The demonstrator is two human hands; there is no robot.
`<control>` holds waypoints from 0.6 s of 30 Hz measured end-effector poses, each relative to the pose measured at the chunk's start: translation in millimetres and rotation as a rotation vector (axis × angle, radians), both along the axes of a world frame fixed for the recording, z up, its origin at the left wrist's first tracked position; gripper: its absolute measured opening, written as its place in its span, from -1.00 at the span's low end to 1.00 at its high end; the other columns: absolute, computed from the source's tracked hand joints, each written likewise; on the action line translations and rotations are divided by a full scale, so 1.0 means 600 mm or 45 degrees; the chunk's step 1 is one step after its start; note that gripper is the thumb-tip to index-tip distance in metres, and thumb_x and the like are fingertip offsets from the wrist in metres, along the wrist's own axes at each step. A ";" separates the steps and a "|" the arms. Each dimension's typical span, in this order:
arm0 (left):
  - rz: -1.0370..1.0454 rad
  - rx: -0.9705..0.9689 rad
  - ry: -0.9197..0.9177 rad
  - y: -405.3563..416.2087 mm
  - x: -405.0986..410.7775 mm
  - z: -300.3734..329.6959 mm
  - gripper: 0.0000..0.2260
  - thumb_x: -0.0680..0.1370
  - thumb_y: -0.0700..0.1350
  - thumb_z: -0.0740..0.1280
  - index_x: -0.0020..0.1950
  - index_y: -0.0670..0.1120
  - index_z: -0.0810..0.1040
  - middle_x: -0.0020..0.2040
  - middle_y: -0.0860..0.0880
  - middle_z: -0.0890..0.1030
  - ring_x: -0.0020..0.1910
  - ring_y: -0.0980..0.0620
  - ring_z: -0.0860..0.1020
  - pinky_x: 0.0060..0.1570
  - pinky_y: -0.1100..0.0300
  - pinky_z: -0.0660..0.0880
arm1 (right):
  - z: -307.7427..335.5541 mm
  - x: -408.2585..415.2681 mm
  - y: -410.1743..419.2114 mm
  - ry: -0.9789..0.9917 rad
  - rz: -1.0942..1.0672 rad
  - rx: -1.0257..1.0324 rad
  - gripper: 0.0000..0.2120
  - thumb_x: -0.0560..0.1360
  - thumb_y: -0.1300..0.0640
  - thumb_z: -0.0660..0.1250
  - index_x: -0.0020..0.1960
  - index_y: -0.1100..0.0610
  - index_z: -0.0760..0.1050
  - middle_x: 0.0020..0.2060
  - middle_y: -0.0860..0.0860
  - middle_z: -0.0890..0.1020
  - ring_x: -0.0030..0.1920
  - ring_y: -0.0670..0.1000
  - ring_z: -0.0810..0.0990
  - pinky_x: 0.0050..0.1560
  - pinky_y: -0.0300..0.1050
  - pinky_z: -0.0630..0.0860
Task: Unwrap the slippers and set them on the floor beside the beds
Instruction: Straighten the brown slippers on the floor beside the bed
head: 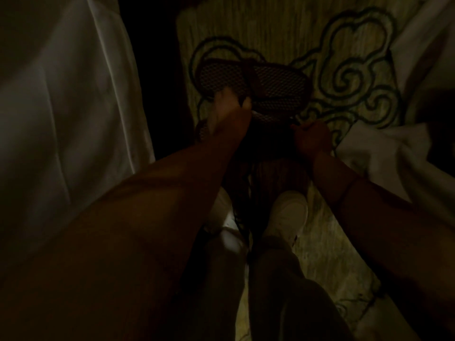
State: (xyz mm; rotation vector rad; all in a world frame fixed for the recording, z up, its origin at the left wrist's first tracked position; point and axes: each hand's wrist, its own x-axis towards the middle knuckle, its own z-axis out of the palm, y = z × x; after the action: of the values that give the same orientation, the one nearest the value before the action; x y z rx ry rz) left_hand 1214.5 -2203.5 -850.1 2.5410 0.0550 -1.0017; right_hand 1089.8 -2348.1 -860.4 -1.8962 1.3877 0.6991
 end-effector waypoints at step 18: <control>0.112 -0.343 0.448 0.008 -0.066 -0.011 -0.68 0.69 -0.23 0.17 0.42 -0.32 0.42 0.41 -0.30 0.46 0.39 -0.26 0.43 0.40 0.02 0.30 | -0.034 0.156 0.070 -0.311 1.354 -0.416 -0.62 0.59 -0.03 0.21 0.30 0.18 0.46 0.03 0.22 0.63 0.02 0.23 0.59 -0.20 -0.04 0.22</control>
State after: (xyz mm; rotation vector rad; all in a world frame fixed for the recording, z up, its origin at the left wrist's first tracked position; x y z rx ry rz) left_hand 1174.9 -2198.8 -856.8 2.0822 0.1208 -1.3125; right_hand 1183.7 -2305.9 -881.0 -2.8531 0.2498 0.6797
